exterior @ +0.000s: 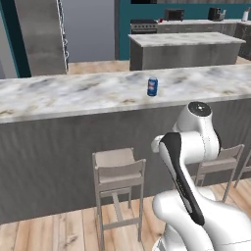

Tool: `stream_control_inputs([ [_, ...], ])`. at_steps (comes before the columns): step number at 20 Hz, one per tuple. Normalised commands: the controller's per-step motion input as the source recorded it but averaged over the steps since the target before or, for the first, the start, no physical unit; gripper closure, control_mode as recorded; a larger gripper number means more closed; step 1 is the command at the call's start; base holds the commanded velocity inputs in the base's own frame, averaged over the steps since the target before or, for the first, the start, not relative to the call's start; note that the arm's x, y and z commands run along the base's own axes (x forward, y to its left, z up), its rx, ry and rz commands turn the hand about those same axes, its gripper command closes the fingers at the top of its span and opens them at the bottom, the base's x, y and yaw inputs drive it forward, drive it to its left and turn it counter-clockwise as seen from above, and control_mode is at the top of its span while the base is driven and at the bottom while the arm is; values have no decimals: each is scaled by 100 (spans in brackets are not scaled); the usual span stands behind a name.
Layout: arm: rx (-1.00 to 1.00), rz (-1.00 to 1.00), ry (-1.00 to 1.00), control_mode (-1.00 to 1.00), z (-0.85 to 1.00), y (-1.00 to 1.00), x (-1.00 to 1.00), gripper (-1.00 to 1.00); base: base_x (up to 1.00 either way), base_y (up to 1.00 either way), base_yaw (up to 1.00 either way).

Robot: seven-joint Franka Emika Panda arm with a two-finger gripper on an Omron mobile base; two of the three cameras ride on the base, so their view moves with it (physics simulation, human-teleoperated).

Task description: Four empty soda cans are scattered around the kitchen. Gather all the cans and cluster them next to the stove for recycling.

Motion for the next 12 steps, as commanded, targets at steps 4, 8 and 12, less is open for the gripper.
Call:
stream_control_inputs([
  [4, 0, 0, 0, 100, 0, 0, 0, -100, 3, 4, 0],
  [8, 0, 0, 0, 100, 0, 0, 0, -100, -25, 0, -4],
  [12, -3, -2, -5, -100, 5, 0, -12, -100, -31, 2, -2],
])
